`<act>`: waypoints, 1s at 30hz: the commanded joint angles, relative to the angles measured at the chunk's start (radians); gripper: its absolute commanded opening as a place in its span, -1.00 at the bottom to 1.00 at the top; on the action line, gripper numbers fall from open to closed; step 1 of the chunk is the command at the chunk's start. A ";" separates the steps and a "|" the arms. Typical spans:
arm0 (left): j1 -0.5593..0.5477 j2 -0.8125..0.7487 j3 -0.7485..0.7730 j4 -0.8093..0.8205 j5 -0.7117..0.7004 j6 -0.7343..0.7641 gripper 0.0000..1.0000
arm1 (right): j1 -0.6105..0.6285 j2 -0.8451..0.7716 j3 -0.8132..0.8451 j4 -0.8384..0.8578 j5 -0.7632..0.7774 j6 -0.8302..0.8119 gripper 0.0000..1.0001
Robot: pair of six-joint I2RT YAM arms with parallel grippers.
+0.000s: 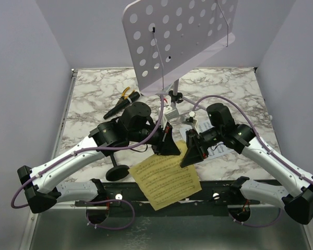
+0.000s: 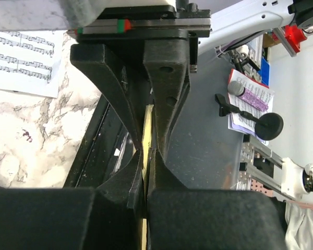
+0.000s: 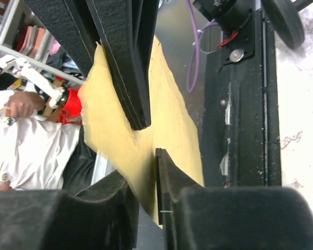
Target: Set up the instrument practice props
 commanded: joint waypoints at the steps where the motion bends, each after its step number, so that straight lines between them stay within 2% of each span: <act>1: 0.019 -0.002 0.025 -0.037 -0.018 0.025 -1.00 | 0.007 -0.024 0.028 0.001 0.107 -0.016 -0.38; 3: 0.021 -0.017 0.037 -0.051 -0.045 0.039 -1.00 | 0.008 -0.039 0.022 0.025 0.198 -0.013 -0.14; 6: 0.021 -0.065 0.040 -0.051 -0.090 0.061 -1.00 | 0.008 -0.059 0.014 0.076 0.314 -0.007 0.09; 13: 0.022 -0.214 0.082 -0.036 -0.226 0.131 -1.00 | 0.008 -0.143 -0.007 0.240 0.553 0.078 0.50; 15: 0.021 -0.260 0.090 -0.017 -0.252 0.141 -1.00 | 0.007 -0.183 -0.038 0.317 0.588 0.111 0.53; 23: 0.021 -0.441 0.018 0.201 -0.336 0.061 -1.00 | 0.009 -0.295 -0.190 0.719 0.489 0.271 0.72; 26: 0.021 -0.493 -0.047 0.320 -0.359 0.007 -1.00 | 0.009 -0.296 -0.239 0.890 0.427 0.355 0.83; 30: 0.021 -0.541 -0.136 0.456 -0.408 -0.047 -1.00 | 0.008 -0.265 -0.304 1.172 0.362 0.487 0.88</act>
